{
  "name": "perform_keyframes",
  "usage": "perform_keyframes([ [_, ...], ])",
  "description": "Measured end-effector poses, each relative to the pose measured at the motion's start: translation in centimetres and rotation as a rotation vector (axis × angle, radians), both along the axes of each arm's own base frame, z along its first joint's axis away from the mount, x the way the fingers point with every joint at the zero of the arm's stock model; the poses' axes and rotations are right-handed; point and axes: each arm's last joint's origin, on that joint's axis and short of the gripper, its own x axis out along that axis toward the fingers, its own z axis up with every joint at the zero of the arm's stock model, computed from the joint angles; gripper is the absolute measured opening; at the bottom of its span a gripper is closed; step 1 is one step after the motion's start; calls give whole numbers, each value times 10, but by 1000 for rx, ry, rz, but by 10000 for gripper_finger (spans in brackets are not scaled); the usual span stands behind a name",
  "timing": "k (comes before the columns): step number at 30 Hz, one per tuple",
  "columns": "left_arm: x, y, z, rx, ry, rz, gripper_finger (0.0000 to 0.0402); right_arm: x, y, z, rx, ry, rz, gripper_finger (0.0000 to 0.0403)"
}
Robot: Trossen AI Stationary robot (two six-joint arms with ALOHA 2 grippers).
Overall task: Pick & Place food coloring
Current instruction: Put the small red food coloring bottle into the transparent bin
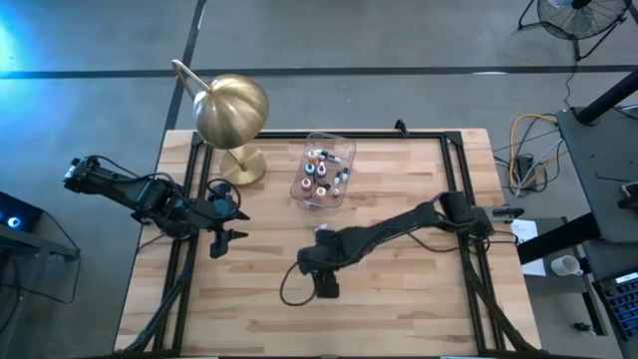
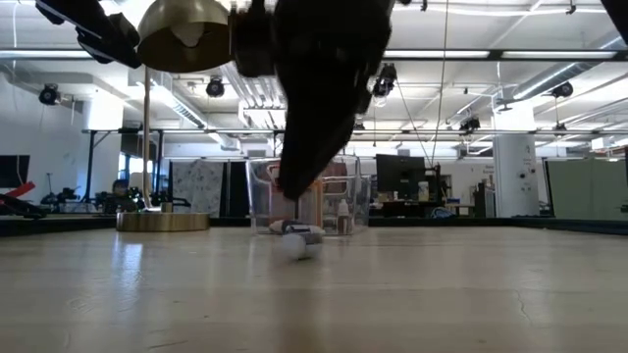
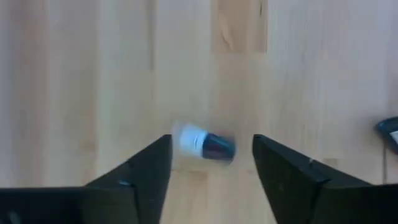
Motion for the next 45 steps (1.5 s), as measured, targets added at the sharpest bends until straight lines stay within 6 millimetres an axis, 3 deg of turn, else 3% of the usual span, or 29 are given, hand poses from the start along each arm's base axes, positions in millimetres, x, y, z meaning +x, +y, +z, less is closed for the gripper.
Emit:
perform_keyframes([
  [3, 0, 0, 0, -5, 0, 4, 192, 0, 3, -14, -82, 18, -47, 248],
  [11, 0, 0, 0, -7, 0, 5, 192, 1, 3, -13, -124, -1, -83, 280],
  [20, 0, 0, 0, -8, 1, 6, 192, -1, 7, -12, -100, 10, -72, 269],
  [26, 0, 0, 0, -8, 1, 6, 192, 1, 11, -35, -94, 54, -52, 268],
  [32, 0, 0, 0, -9, 2, 7, 192, 4, 6, -37, -117, 44, -69, 259],
  [40, 0, 0, 0, -9, 4, 7, 192, 4, 6, -39, -56, 50, -244, 230],
  [45, 0, 0, 0, -6, 4, 5, 192, 4, 6, -37, -46, 48, -268, 239],
])
